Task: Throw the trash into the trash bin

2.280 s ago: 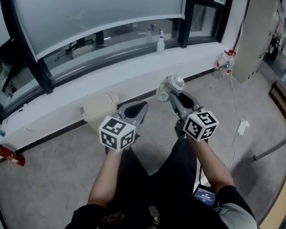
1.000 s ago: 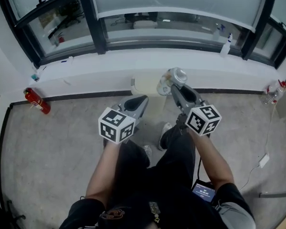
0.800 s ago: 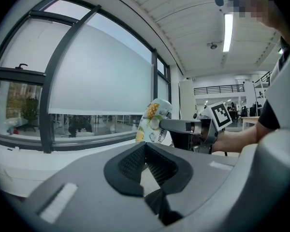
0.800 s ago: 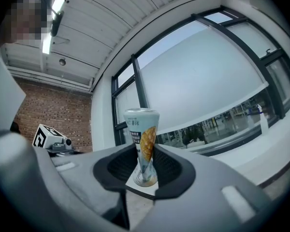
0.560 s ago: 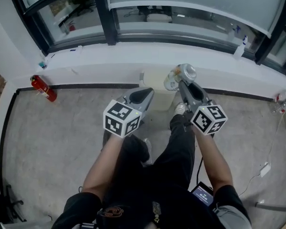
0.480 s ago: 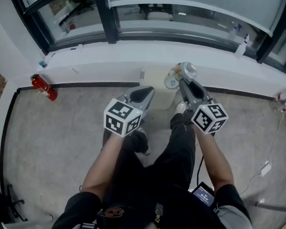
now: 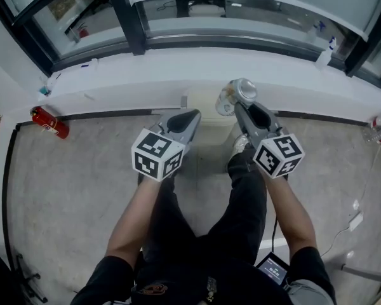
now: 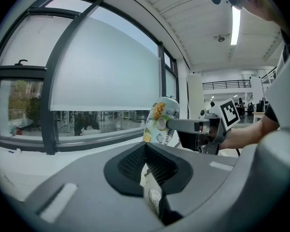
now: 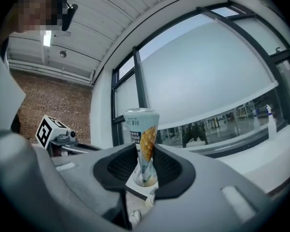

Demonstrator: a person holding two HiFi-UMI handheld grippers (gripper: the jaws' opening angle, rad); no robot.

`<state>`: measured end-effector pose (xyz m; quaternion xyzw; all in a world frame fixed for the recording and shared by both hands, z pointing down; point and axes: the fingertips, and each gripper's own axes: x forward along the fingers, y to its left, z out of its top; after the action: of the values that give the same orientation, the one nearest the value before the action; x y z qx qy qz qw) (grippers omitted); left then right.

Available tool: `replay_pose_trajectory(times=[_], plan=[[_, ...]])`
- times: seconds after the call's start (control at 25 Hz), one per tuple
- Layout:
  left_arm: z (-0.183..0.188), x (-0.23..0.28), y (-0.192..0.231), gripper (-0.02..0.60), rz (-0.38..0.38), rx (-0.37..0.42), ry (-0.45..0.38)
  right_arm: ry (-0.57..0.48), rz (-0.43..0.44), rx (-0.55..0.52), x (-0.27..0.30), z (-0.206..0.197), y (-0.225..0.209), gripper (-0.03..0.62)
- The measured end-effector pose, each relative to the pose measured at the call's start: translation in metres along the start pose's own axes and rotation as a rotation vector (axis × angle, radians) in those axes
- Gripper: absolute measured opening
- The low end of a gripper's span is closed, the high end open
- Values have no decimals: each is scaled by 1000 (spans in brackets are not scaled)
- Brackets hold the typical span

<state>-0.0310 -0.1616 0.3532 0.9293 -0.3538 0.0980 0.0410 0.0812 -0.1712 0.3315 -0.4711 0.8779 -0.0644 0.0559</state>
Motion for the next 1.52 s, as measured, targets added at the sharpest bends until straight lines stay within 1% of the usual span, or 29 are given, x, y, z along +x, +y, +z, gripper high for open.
replay_pose_trajectory(times=[0.08, 0.24, 0.32, 0.48, 0.64, 0.96, 1.12, 1.36, 1.52], plan=[[-1, 12, 19, 6, 2, -3, 0, 4, 0, -1, 16, -4, -10, 98], [-20, 35, 58, 6, 26, -33, 7, 6, -5, 51, 44, -21, -26, 98], [-27, 44, 73, 7, 35, -46, 11, 14, -9, 58, 56, -30, -32, 98], [-45, 57, 92, 8, 34, -68, 49, 63, -16, 39, 70, -44, -36, 98], [-56, 74, 115, 8, 41, -62, 88, 109, -7, 14, 86, -52, -42, 98], [-97, 113, 153, 8, 29, -62, 220, 199, 45, -10, 122, -75, -55, 98], [-116, 131, 172, 8, 27, -65, 285, 230, 70, -2, 144, -85, -60, 98], [-144, 156, 197, 8, 5, -35, 381, 259, 93, 7, 175, -98, -68, 98], [-172, 163, 207, 7, -30, -11, 460, 276, 105, -1, 190, -105, -69, 98]])
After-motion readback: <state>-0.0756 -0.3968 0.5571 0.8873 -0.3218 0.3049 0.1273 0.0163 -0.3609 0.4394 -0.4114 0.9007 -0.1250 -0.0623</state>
